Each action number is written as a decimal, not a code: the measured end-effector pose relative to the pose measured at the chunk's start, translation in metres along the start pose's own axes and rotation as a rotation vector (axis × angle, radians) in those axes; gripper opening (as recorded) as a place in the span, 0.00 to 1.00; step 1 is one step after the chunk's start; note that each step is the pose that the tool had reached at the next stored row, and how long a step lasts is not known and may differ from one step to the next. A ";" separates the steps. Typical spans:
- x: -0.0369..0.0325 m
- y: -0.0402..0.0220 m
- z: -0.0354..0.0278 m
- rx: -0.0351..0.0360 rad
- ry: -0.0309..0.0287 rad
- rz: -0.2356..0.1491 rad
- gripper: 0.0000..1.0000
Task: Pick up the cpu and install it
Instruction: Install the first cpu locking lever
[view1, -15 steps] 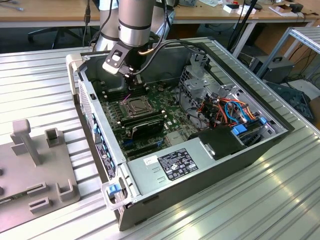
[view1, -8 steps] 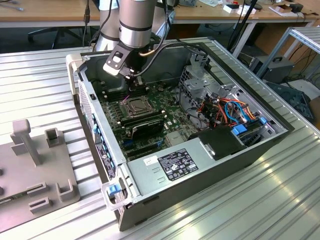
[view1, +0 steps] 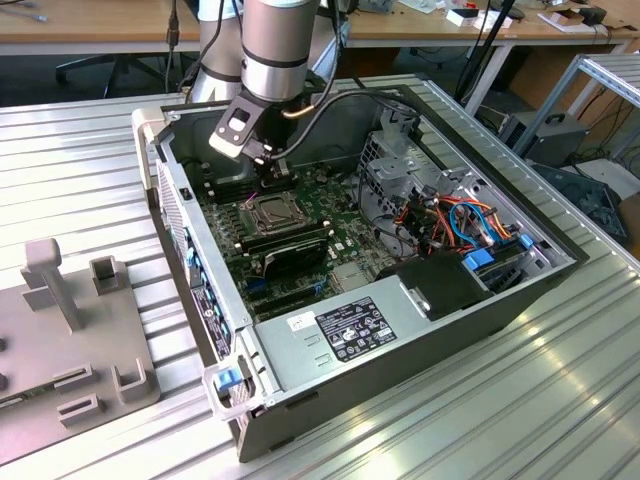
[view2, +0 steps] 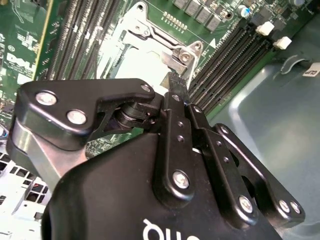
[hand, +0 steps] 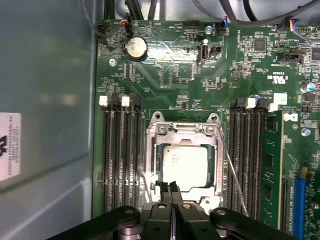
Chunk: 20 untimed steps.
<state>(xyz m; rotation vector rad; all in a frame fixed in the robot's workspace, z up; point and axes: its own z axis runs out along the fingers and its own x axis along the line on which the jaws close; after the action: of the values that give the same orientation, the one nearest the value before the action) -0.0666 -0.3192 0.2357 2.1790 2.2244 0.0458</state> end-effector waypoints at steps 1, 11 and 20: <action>-0.0013 0.0000 0.0000 0.0001 -0.0003 0.000 0.11; -0.0187 -0.0004 0.0000 0.0002 -0.0088 0.000 0.11; -0.0190 -0.0004 0.0000 0.0001 -0.0082 -0.020 0.11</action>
<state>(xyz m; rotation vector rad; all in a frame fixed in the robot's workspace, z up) -0.0666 -0.3382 0.2357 2.1524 2.2420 0.0363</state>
